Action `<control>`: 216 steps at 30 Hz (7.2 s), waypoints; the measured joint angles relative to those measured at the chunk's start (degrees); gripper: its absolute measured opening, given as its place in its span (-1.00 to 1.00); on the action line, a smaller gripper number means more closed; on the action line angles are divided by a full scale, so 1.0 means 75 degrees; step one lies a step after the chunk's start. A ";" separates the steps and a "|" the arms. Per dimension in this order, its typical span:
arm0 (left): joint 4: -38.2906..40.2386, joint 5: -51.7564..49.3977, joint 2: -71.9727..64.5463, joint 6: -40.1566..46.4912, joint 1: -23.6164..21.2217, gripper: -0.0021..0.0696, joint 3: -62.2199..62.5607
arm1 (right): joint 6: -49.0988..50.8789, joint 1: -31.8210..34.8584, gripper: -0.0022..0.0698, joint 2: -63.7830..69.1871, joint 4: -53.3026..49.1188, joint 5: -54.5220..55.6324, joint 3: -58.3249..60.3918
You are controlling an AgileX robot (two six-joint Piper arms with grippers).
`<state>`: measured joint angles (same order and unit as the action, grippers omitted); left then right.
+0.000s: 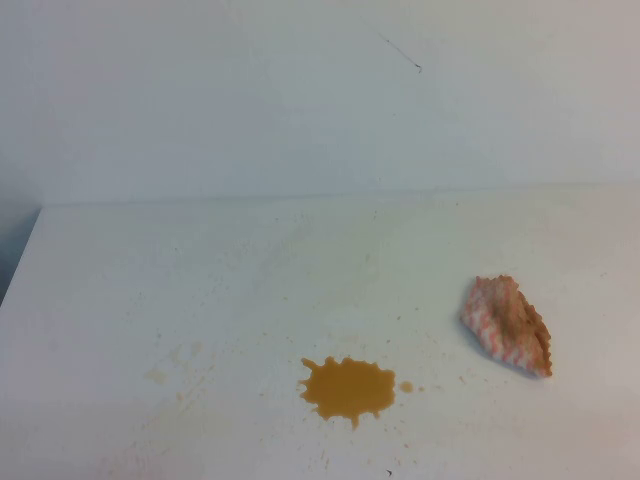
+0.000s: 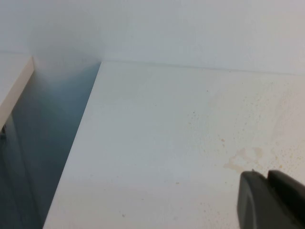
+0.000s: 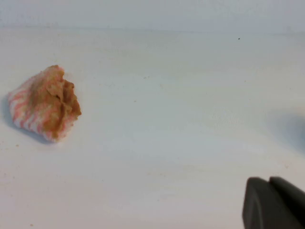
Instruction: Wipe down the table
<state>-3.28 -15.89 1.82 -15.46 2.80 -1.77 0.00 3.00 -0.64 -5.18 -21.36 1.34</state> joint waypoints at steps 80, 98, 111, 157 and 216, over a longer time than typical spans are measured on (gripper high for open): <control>0.0000 0.0000 0.0000 0.0000 0.0000 -0.94 0.0000 | 0.0561 0.0000 -0.95 0.2450 0.0289 0.2412 -0.5559; 0.0000 0.0000 0.0000 0.0000 0.0000 -0.94 0.0000 | -0.1934 0.0000 -0.95 0.6822 0.4718 -0.3250 -0.7461; 0.0000 0.0000 0.0000 0.0000 0.0000 -0.94 0.0000 | -0.5095 -0.0697 -0.55 0.9636 0.7781 -0.3648 -0.7464; 0.0000 0.0000 0.0000 0.0000 0.0000 -0.94 0.0000 | -0.0056 -0.3264 -0.83 1.5860 -0.0112 -0.3289 -1.0794; 0.0000 0.0000 0.0000 0.0000 0.0000 -0.94 0.0000 | 0.0160 -0.6414 -0.85 1.5953 0.0899 -0.3944 -1.3189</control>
<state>-3.28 -15.89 1.82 -15.46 2.80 -1.77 1.20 -45.10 119.01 1.57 -50.94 -97.59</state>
